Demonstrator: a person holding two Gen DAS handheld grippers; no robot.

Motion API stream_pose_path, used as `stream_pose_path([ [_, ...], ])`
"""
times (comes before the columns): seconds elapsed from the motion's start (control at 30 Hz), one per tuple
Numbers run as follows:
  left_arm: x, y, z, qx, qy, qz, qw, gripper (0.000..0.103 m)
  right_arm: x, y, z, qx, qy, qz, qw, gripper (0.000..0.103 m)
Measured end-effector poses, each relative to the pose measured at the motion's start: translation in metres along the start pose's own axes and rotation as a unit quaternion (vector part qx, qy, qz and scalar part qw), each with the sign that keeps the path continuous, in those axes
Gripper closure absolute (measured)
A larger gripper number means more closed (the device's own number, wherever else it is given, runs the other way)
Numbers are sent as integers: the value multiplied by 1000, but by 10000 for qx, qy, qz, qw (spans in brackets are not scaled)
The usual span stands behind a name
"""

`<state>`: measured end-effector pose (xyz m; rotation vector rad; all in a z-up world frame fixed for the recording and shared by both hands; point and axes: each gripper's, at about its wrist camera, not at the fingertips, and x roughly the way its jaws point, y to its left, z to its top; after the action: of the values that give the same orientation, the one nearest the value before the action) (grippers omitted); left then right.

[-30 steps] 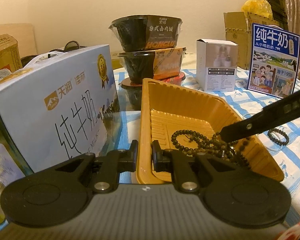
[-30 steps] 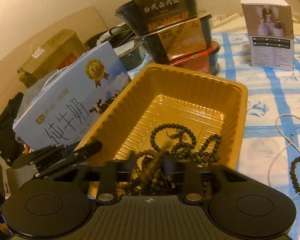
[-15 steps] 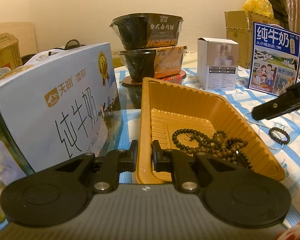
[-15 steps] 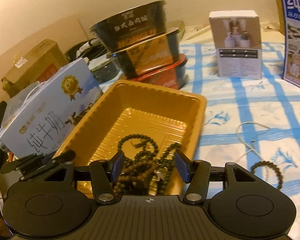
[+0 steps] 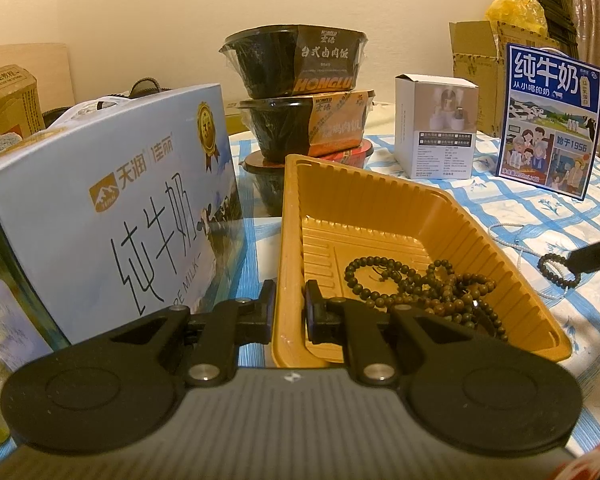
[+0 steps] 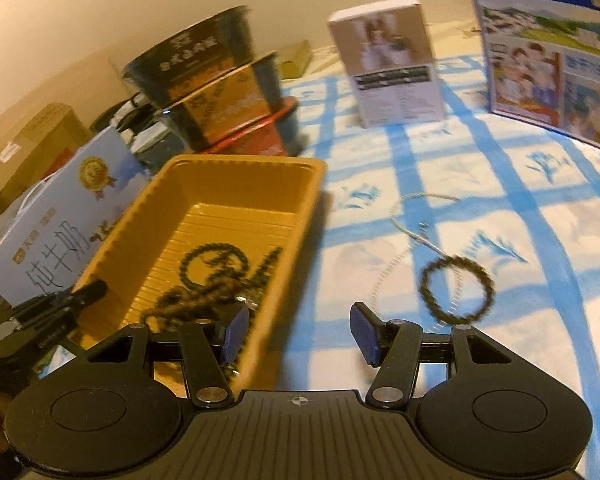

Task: Organize jewelry
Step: 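Move the right gripper to the dark bead bracelet on the cloth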

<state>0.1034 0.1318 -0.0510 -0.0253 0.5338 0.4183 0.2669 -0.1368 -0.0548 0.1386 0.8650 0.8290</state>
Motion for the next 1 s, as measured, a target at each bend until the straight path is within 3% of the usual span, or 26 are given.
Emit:
stream_pose_path([
  [0.6, 1, 1, -2, 31, 33, 32, 10000, 89, -13, -63, -11, 14, 43, -1039, 9946, 46],
  [1.0, 1, 1, -2, 47, 34, 36, 10000, 89, -4, -72, -6, -124, 110, -1198, 9927, 46],
])
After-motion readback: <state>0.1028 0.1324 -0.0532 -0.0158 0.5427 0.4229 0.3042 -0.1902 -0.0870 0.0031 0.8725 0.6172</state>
